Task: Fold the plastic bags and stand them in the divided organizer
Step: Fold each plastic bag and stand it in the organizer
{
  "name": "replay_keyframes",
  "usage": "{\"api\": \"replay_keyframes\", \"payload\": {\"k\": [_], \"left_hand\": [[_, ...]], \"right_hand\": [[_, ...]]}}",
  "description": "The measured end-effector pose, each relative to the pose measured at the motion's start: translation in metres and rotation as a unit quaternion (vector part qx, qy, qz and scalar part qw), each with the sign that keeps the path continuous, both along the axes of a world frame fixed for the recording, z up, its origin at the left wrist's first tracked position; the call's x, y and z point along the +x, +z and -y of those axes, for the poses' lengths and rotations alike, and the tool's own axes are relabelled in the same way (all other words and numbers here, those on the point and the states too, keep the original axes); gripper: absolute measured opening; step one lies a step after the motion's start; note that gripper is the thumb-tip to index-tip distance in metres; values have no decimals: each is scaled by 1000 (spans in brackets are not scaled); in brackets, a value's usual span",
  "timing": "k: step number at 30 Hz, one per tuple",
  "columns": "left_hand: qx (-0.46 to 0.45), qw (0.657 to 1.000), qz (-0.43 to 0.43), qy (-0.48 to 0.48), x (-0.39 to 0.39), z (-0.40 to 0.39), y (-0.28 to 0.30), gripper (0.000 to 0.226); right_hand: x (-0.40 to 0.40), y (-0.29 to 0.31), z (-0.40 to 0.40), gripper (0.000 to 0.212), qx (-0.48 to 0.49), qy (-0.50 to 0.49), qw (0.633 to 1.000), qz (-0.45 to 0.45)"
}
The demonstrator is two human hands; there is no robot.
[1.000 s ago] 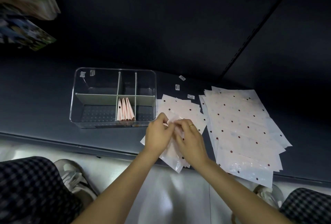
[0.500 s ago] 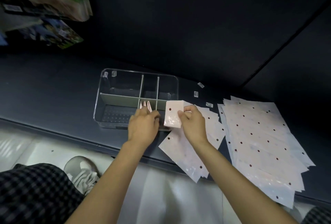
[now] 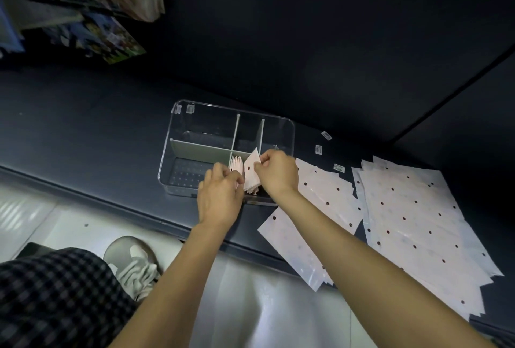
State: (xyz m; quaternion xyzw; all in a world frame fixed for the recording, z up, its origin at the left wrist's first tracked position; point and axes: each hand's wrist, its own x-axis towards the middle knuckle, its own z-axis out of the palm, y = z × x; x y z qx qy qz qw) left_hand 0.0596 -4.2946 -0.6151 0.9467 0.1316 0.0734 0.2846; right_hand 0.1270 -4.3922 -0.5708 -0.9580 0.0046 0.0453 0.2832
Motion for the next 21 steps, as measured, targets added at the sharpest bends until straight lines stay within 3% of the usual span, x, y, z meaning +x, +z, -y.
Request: {"api": "replay_keyframes", "payload": {"k": [6,14,18,21], "left_hand": [[-48,999,23,11,-1,0,-3,15],[-65,996,58,3,-5,0,-7,17],[-36,998,47,-15,-5,0,-7,13],[10,998,54,-18,-8,5,-4,10]], "right_hand": [[-2,-12,-16,15,-75,46,996,-16],[-2,-20,-11,23,5,33,997,-65],[-14,-12,15,19,102,41,994,-24],[-41,-12,61,13,97,48,994,22]]}}
